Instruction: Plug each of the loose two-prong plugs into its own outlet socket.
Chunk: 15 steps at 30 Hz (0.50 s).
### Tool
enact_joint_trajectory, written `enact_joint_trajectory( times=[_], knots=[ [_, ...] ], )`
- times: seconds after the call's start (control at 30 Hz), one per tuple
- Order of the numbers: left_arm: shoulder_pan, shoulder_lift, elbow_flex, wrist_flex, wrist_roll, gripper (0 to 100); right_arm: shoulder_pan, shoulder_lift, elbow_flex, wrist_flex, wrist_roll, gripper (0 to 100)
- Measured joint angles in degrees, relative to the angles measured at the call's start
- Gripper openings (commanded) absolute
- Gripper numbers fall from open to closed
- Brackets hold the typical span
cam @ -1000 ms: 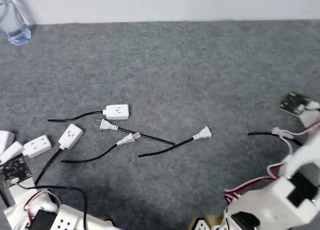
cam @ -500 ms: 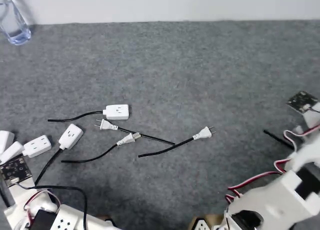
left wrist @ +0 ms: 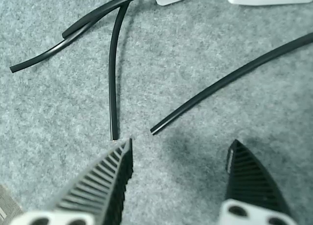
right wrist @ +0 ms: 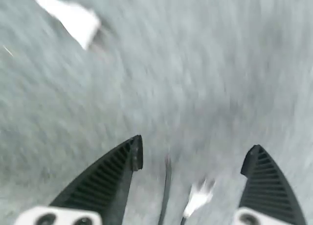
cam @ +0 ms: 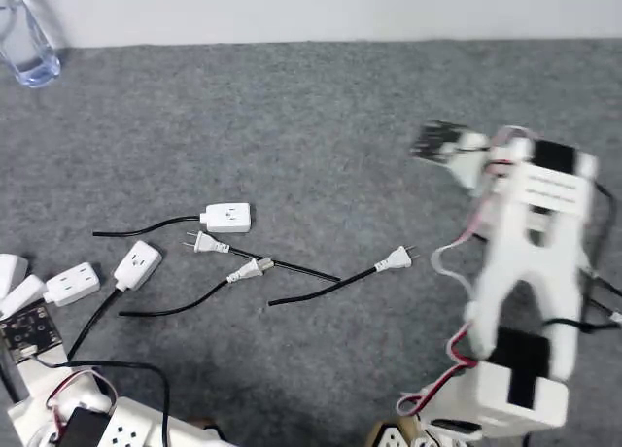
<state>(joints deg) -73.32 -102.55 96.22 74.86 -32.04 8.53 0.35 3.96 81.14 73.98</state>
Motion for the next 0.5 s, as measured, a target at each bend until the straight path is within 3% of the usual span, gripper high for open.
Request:
enact_joint_trajectory(
  times=[0.2, 0.5],
  knots=[
    [0.00, 0.00, 0.00, 0.00, 0.00, 29, -11.96, 1.05, 0.00, 0.70, -0.18, 30.7],
    [0.00, 0.00, 0.00, 0.00, 0.00, 29, -15.30, 8.97, 0.79, 9.49, 17.76, 30.6]
  ],
)
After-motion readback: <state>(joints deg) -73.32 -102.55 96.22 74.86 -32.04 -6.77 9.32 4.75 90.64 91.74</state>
